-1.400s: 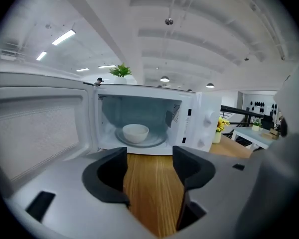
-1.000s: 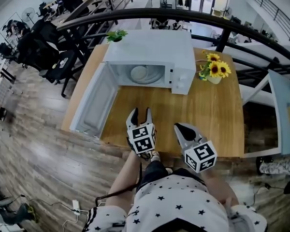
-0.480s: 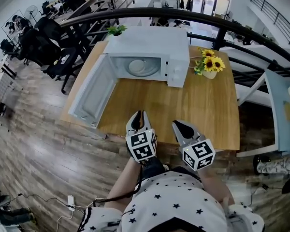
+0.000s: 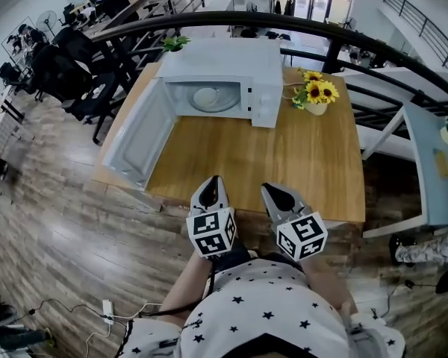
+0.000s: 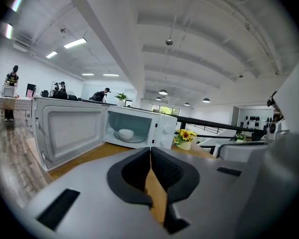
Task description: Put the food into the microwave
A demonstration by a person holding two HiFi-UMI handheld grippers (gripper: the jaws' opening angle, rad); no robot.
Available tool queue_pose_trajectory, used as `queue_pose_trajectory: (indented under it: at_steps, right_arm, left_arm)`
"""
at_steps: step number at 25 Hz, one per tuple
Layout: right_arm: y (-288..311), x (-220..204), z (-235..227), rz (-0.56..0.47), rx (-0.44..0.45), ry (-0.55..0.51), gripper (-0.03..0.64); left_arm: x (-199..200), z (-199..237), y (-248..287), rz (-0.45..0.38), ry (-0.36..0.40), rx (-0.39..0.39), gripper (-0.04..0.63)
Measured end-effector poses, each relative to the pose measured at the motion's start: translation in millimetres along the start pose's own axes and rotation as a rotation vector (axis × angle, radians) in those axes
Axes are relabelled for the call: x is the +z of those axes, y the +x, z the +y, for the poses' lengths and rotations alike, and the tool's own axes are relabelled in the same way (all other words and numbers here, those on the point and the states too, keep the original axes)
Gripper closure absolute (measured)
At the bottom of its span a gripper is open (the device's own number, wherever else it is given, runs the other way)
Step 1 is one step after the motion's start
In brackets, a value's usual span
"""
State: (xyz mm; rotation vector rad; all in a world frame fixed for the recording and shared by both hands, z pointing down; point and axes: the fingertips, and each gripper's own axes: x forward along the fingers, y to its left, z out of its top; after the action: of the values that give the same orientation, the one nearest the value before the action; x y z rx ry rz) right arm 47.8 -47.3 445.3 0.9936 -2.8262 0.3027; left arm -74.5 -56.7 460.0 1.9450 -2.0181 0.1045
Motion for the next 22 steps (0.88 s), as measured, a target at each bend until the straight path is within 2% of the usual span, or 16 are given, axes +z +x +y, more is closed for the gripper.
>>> queue_pose_trajectory:
  at_steps: [8, 22]
  right_arm:
    - [-8.8, -3.4, -1.1, -0.004, -0.013, 0.008, 0.611]
    - [-5.4, -2.0, -1.9, -0.006, -0.017, 0.004, 0.611]
  left_arm:
    - [-0.4, -12.2, -8.7, -0.001, 0.0, -0.043, 0.591]
    - [-0.5, -11.9, -8.1, 0.01, 0.016, -0.057, 0.592]
